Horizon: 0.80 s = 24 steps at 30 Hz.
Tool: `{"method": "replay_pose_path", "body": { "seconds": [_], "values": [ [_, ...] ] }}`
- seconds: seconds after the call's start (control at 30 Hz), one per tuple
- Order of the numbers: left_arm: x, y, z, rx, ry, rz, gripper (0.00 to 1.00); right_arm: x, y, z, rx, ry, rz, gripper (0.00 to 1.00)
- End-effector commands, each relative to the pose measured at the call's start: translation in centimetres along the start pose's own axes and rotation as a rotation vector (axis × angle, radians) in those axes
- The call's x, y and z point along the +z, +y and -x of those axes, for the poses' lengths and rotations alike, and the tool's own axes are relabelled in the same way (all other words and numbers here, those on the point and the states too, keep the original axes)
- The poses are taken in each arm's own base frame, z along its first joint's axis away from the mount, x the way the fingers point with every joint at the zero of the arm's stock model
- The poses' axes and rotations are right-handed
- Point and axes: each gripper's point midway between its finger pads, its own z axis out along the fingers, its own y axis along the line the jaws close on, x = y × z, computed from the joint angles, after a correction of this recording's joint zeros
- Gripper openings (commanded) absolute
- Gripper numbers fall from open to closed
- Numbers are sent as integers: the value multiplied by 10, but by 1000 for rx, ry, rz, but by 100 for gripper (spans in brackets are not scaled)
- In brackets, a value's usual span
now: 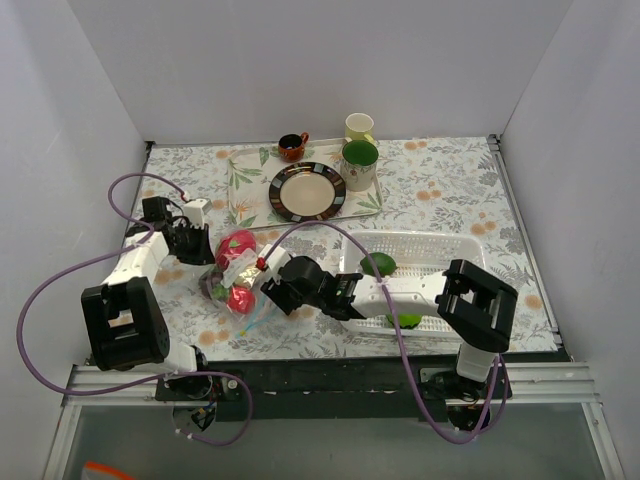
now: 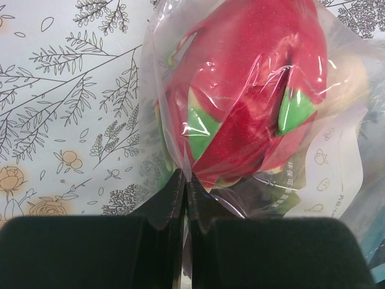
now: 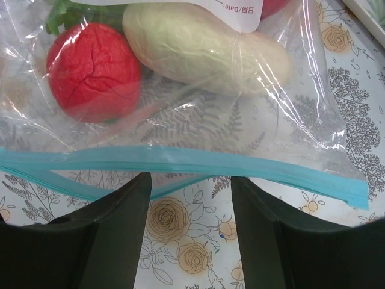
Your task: Open the zip-top bag and remove the fake food
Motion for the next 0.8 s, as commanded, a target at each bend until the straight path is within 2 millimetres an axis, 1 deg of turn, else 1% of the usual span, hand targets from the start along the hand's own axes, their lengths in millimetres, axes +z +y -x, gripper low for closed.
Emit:
{"method": "replay_pose_path", "body": {
  "seconds": [0.0, 0.03, 0.1, 0.13, 0.17, 0.2, 0.23, 0.3, 0.33, 0.37, 0.4, 0.5, 0.53, 0.57, 0.6, 0.67, 0.7, 0.73, 0.77],
  "values": [
    [2, -6, -15, 5, 40, -6, 0, 9, 9, 27, 20, -78, 26, 63],
    [2, -8, -16, 3, 41, -10, 0, 12, 10, 31, 17, -83, 23, 63],
    [1, -10, -15, 10, 38, -12, 0, 23, 10, 23, 2, -54, 23, 63],
    [1, -10, -16, 9, 39, -13, 0, 26, 11, 22, -6, -48, 26, 64],
    [0, -10, -16, 13, 38, -8, 0, 28, 12, 30, -4, -55, 24, 64],
    [0, -9, -16, 15, 39, -6, 0, 30, 12, 25, -7, -34, 25, 64],
    [1, -10, -18, 20, 45, -7, 0, 30, 14, 26, -1, -34, 28, 64],
    [1, -8, -19, 28, 49, 3, 0, 24, 12, 29, -3, -28, 13, 62],
    [1, -6, -20, 30, 52, 7, 0, 21, 10, 30, -9, -24, -5, 58],
    [1, -5, -21, 33, 56, 14, 0, 17, 9, 28, -19, -15, -39, 56],
    [2, -5, -22, 34, 57, 13, 0, 10, 6, 32, -27, -26, -59, 52],
    [4, -6, -24, 31, 66, 4, 0, -2, 7, 35, -82, -52, -109, 50],
    [4, -7, -24, 29, 65, -2, 0, -3, 11, 38, -86, -64, -103, 50],
    [4, -7, -24, 26, 63, -3, 0, -1, 11, 37, -118, -56, -106, 51],
    [4, -8, -24, 25, 62, -5, 0, 0, 12, 44, -121, -64, -112, 52],
    [3, -8, -23, 24, 59, -2, 0, 1, 13, 40, -153, -30, -141, 53],
    [2, -8, -24, 27, 62, -1, 0, -1, 14, 44, -170, -31, -154, 56],
    [2, -8, -24, 32, 62, 1, 0, -4, 21, 43, -188, -30, -158, 59],
    [1, -7, -24, 33, 61, 5, 0, -10, 14, 44, -198, -29, -218, 64]
  ]
}}
